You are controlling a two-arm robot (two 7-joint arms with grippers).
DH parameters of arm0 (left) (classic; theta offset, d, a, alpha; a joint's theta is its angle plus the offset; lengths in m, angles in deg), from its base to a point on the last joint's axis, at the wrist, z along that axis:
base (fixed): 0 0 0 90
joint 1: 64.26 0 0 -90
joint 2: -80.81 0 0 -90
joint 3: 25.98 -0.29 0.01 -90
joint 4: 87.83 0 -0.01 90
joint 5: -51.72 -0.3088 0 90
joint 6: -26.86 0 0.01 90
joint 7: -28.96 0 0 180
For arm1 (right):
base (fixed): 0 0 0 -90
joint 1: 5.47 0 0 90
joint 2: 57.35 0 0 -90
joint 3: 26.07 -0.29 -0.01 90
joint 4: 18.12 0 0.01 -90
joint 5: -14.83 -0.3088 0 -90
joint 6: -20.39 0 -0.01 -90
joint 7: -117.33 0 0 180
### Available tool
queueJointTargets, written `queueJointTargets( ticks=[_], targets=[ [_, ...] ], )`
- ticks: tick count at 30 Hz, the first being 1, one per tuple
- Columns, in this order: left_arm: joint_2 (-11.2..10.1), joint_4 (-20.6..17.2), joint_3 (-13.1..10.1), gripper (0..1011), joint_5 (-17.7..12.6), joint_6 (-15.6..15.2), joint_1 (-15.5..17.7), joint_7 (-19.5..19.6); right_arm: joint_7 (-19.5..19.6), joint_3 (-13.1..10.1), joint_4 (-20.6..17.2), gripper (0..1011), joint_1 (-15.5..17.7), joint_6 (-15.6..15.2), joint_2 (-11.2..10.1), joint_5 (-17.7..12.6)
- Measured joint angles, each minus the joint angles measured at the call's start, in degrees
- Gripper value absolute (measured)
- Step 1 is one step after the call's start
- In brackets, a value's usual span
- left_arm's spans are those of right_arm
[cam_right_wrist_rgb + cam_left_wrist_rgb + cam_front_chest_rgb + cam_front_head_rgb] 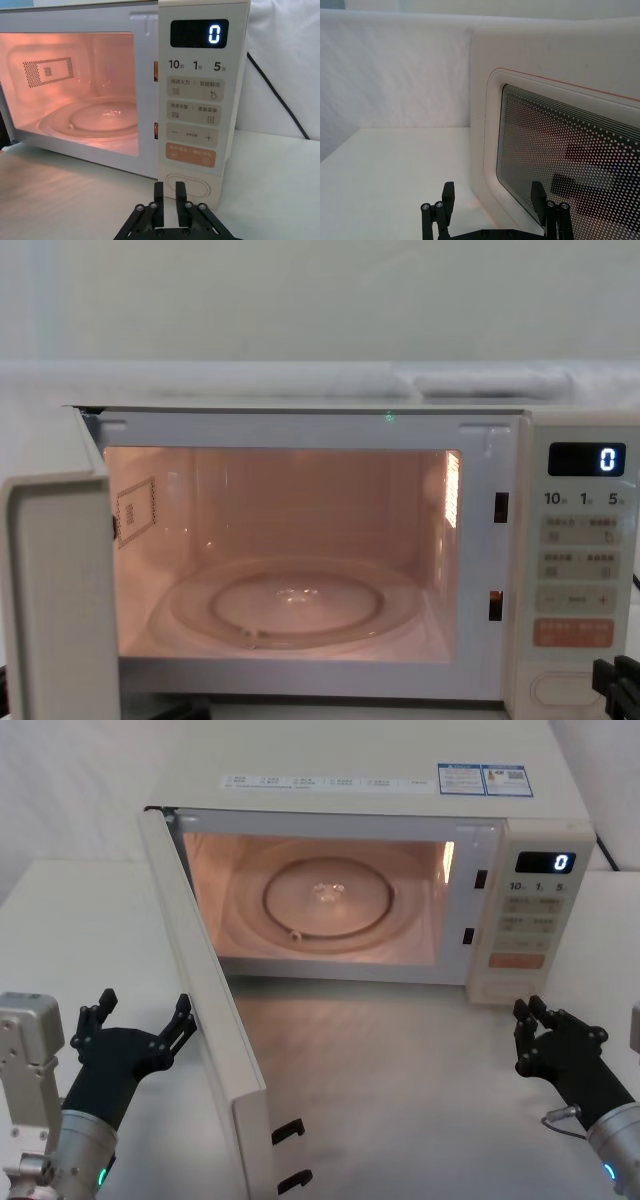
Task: Press the button to open the microwave door with one hand; close the microwave door with the other hand.
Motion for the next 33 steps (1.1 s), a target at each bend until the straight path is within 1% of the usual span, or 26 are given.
queueJointTargets(
  ticks=[1, 3, 4, 7, 8, 10, 11, 14, 15, 16, 17, 18, 19, 20, 21, 23, 26, 27, 29, 30, 33],
  targets=[
    [0.0, 0.0, 0.0, 1001, 0.0, 0.0, 0.0, 0.0, -0.1, 0.0, 0.0, 175, 0.1, 0.1, -0.1, -0.4],
    [0.0, 0.0, 0.0, 1001, 0.0, 0.0, 0.0, 0.0, -0.1, 0.0, 0.0, 215, 0.1, 0.1, -0.1, -0.4],
    [0.0, 0.0, 0.0, 1001, 0.0, 0.0, 0.0, 0.0, -0.1, 0.0, 0.0, 270, 0.1, 0.1, -0.1, -0.3],
    [0.0, 0.0, 0.0, 1001, 0.0, 0.0, 0.0, 0.0, -0.1, 0.0, 0.0, 329, 0.1, 0.1, -0.1, -0.3],
    [0.0, 0.0, 0.0, 1001, 0.0, 0.0, 0.0, 0.0, -0.1, 0.0, 0.0, 386, 0.1, 0.1, -0.1, -0.3],
    [0.0, 0.0, 0.0, 1001, 0.0, 0.0, 0.0, 0.0, -0.1, 0.0, 0.0, 424, 0.0, 0.1, -0.1, -0.3],
    [0.0, 0.0, 0.0, 1001, 0.0, 0.0, 0.0, 0.0, -0.1, 0.0, 0.0, 483, 0.0, 0.0, -0.1, -0.2],
    [0.0, 0.0, 0.0, 1001, 0.0, 0.0, 0.0, 0.0, -0.1, -0.1, 0.0, 541, 0.0, 0.0, 0.0, -0.2],
    [0.0, 0.0, 0.0, 1001, 0.0, 0.0, 0.0, 0.0, -0.1, -0.1, 0.0, 612, 0.0, 0.0, 0.0, -0.2],
    [0.0, 0.0, 0.0, 1001, 0.0, 0.0, 0.0, 0.0, -0.1, -0.1, 0.0, 612, 0.0, 0.0, 0.0, -0.2],
    [0.0, 0.0, 0.0, 1001, 0.0, 0.0, 0.0, 0.0, -0.1, -0.1, 0.0, 651, 0.0, 0.0, 0.0, -0.2],
    [0.0, 0.0, 0.0, 1001, 0.0, 0.0, 0.0, 0.0, -0.1, -0.1, 0.0, 712, 0.0, 0.0, 0.0, -0.1],
    [0.0, 0.0, 0.0, 1001, 0.0, 0.0, 0.0, 0.0, -0.1, -0.1, 0.0, 730, 0.0, 0.0, 0.0, -0.1],
    [0.0, 0.0, 0.0, 1001, 0.0, 0.0, 0.0, 0.0, -0.1, -0.1, 0.0, 770, 0.0, 0.0, 0.0, -0.1],
    [0.0, 0.0, 0.0, 1001, 0.0, 0.0, 0.0, 0.0, -0.1, -0.1, 0.0, 770, 0.0, 0.0, 0.0, -0.1],
    [0.0, 0.0, 0.0, 1001, 0.0, 0.0, 0.0, 0.0, 0.0, -0.1, 0.0, 844, 0.0, 0.0, 0.0, -0.1],
    [0.0, 0.0, 0.0, 1001, 0.0, 0.0, 0.0, 0.0, 0.0, -0.1, 0.0, 912, 0.0, 0.0, 0.0, 0.0],
    [0.0, 0.0, 0.0, 1001, 0.0, 0.0, 0.0, 0.0, 0.0, -0.1, 0.0, 960, 0.0, 0.0, 0.0, 0.0],
    [0.0, 0.0, 0.0, 1001, 0.0, 0.0, 0.0, 0.0, 0.0, -0.1, 0.0, 977, 0.0, 0.0, 0.0, 0.0],
    [0.0, 0.0, 0.0, 1001, 0.0, 0.0, 0.0, 0.0, 0.0, -0.1, 0.0, 1002, 0.0, 0.0, 0.0, 0.0],
    [0.0, 0.0, 0.0, 1001, 0.0, 0.0, 0.0, 0.0, 0.0, -0.1, 0.0, 1002, 0.0, 0.0, 0.1, 0.0]
  ],
)
